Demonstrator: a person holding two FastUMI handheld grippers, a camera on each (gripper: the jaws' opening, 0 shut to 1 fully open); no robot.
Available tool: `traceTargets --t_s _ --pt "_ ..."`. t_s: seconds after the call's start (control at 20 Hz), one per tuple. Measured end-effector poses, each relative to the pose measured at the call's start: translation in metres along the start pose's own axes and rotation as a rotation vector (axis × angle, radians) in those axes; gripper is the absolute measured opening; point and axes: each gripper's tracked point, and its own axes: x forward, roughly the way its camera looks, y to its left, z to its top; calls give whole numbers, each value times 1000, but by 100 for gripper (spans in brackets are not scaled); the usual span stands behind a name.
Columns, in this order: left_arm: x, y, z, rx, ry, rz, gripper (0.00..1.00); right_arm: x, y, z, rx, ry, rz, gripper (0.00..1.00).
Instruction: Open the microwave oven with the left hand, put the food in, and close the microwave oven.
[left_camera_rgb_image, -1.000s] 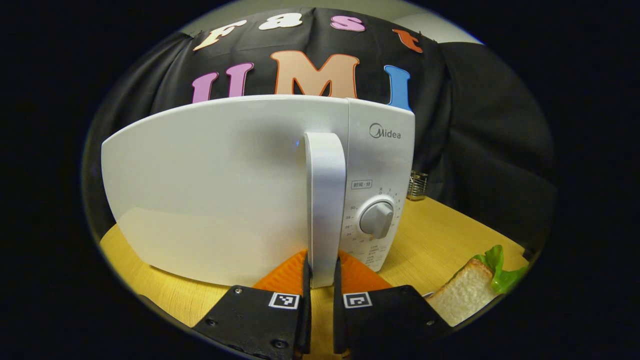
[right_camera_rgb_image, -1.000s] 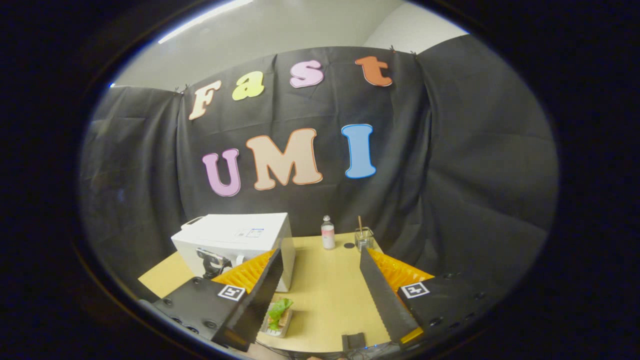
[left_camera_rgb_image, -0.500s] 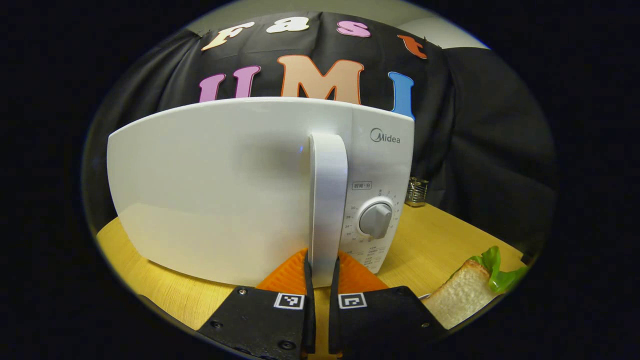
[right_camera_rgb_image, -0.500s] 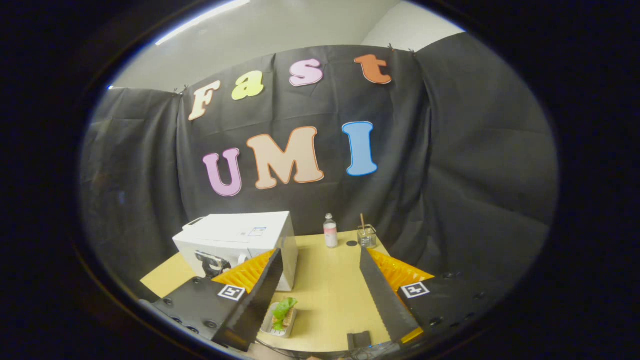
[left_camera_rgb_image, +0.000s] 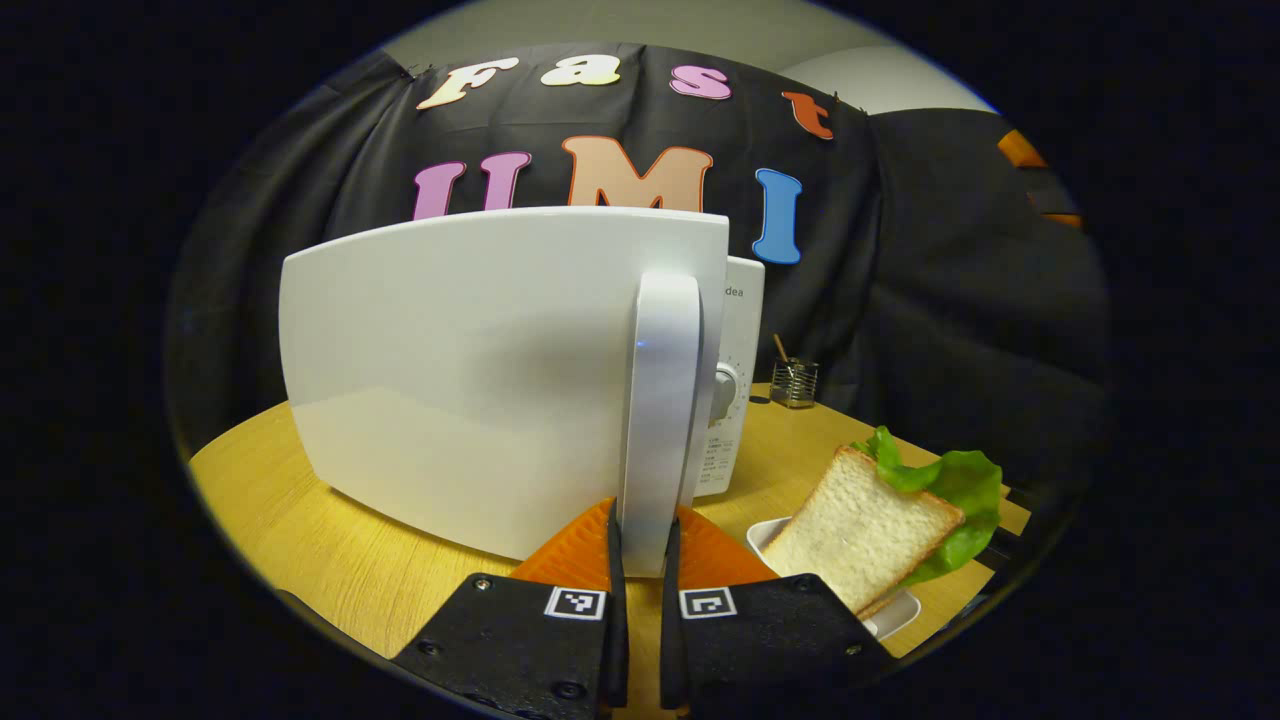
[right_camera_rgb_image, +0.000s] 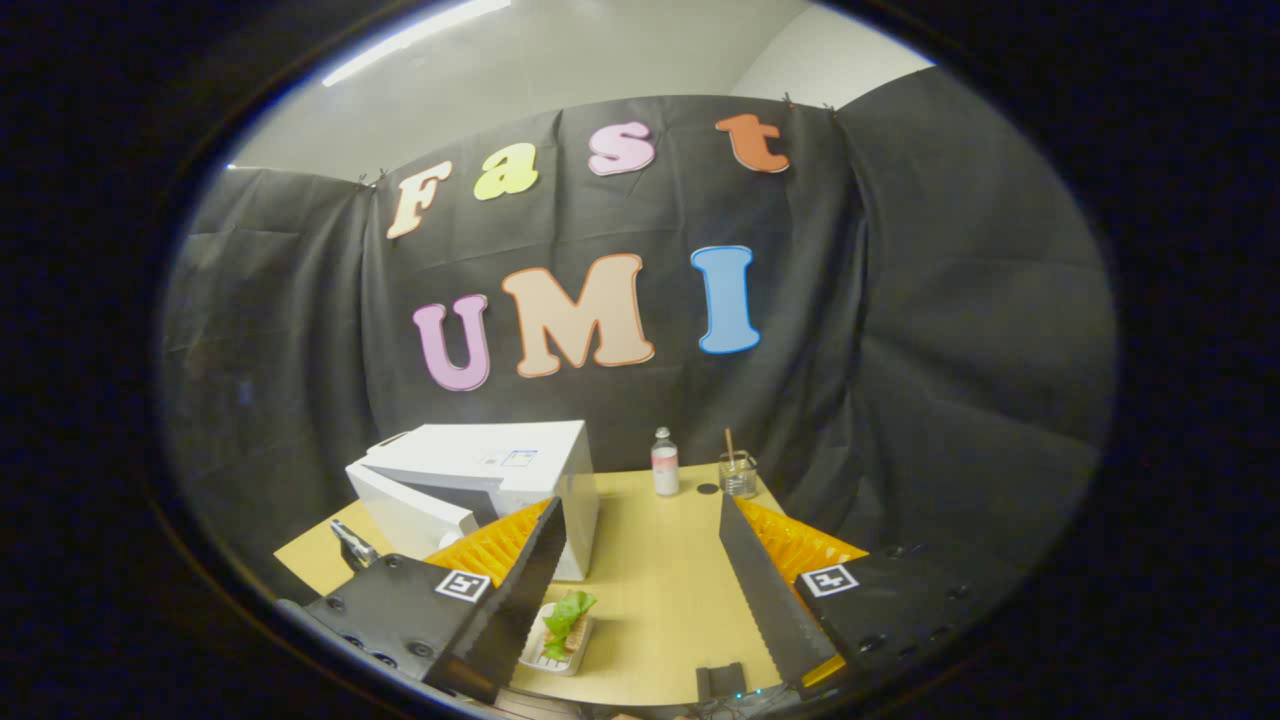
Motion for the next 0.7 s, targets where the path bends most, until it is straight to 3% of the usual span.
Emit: traceTargets --t_s 0.35,0.4,0.45,0.55,0.7 --pt "-46 13 -8 12 0 -1 19 16 1 -19 8 34 14 96" --pt "-52 15 -7 3 -2 0 21 19 2 -22 8 40 18 92" --pt "-58 18 -9 -9 0 3 22 21 3 -25 8 46 22 96" --pt "-70 25 -9 -48 -4 14 25 26 6 -32 7 59 34 92" --pt "-90 38 -12 -123 9 25 37 32 14 -43 -1 75 48 92"
